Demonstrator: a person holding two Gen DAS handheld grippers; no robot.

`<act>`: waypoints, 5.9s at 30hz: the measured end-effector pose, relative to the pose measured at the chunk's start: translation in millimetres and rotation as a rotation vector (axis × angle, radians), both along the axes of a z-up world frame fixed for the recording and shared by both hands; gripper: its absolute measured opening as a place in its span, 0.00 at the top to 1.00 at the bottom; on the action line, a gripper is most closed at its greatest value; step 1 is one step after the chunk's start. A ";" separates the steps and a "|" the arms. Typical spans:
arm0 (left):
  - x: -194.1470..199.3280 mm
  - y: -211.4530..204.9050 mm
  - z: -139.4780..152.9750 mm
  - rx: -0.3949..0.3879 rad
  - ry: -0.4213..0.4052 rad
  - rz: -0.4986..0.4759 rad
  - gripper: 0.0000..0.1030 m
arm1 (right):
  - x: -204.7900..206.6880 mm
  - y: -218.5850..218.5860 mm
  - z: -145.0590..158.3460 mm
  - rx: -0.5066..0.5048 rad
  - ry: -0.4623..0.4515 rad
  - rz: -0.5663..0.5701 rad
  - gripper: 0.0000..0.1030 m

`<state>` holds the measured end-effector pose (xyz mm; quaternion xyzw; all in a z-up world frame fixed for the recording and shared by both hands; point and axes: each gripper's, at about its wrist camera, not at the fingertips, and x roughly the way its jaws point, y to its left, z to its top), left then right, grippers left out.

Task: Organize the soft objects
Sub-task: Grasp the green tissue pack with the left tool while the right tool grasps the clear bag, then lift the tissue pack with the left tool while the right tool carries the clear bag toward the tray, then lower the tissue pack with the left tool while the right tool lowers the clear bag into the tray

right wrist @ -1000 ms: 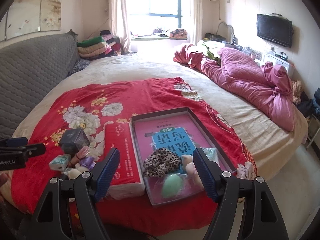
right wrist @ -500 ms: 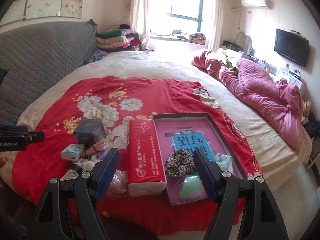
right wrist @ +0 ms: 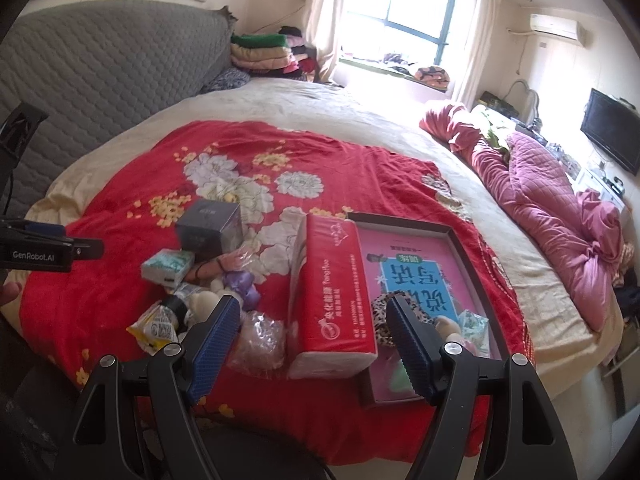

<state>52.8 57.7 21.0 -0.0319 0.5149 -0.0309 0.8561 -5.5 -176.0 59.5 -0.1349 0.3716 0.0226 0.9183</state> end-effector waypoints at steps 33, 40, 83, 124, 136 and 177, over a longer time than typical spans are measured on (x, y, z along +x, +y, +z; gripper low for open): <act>75.3 -37.9 -69.3 -0.059 0.144 -0.030 0.21 | 38.8 64.0 -127.3 -0.379 0.247 0.203 0.26; 87.6 -47.0 -84.6 -0.050 0.177 -0.038 0.21 | 51.3 71.7 -148.9 -0.507 0.246 0.224 0.26; 55.0 13.6 -83.4 -0.250 0.149 0.064 0.51 | 46.3 45.8 -86.4 -0.306 -0.016 0.095 0.49; -4.5 -90.5 14.9 -0.144 -0.021 -0.159 0.51 | 13.4 -31.6 7.8 0.062 -0.172 -0.095 0.49; -7.5 -146.8 36.4 -0.110 -0.059 -0.221 0.51 | -0.4 -85.4 28.0 0.134 -0.219 -0.183 0.49; 31.8 -297.1 3.6 -0.028 0.010 -0.449 0.51 | -23.1 -236.2 26.0 0.160 -0.235 -0.483 0.49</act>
